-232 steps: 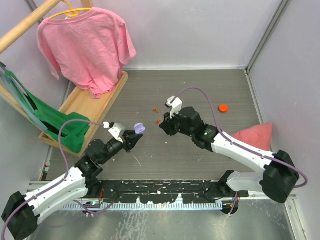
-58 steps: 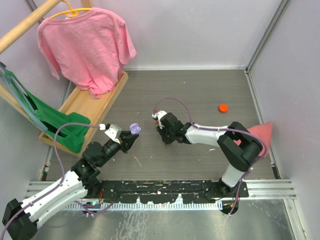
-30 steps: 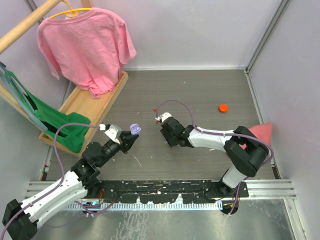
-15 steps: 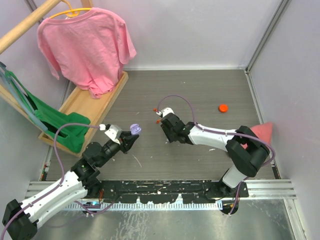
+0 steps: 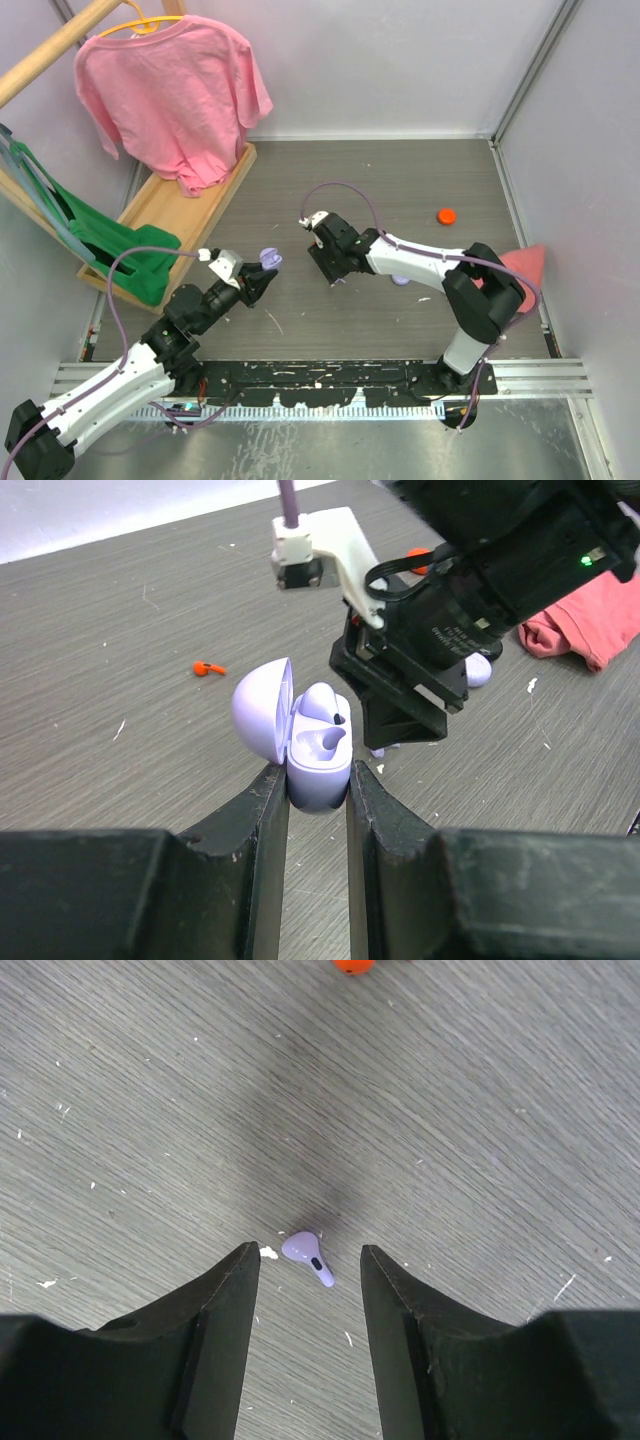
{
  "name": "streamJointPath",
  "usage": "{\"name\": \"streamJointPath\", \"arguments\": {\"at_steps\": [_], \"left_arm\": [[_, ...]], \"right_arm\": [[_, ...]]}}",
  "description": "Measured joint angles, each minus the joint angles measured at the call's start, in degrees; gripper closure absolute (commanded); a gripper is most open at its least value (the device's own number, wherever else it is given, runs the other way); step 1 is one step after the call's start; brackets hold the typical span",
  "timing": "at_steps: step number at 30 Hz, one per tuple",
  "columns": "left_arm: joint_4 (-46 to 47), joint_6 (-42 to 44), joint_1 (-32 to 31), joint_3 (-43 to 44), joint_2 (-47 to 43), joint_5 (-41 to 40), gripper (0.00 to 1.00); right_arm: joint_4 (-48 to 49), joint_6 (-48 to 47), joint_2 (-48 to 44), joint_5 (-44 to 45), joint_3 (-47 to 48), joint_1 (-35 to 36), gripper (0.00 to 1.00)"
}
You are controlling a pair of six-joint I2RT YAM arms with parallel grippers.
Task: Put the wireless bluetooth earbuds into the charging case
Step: Pick up the earbud from the center of the board.
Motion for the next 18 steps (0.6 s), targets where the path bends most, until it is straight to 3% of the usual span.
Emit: {"name": "streamJointPath", "arguments": {"at_steps": [18], "left_arm": [[-0.04, 0.02, 0.00, 0.00, -0.61, 0.37, 0.99]], "right_arm": [[-11.10, -5.03, 10.58, -4.74, 10.51, -1.33, 0.58]]}}
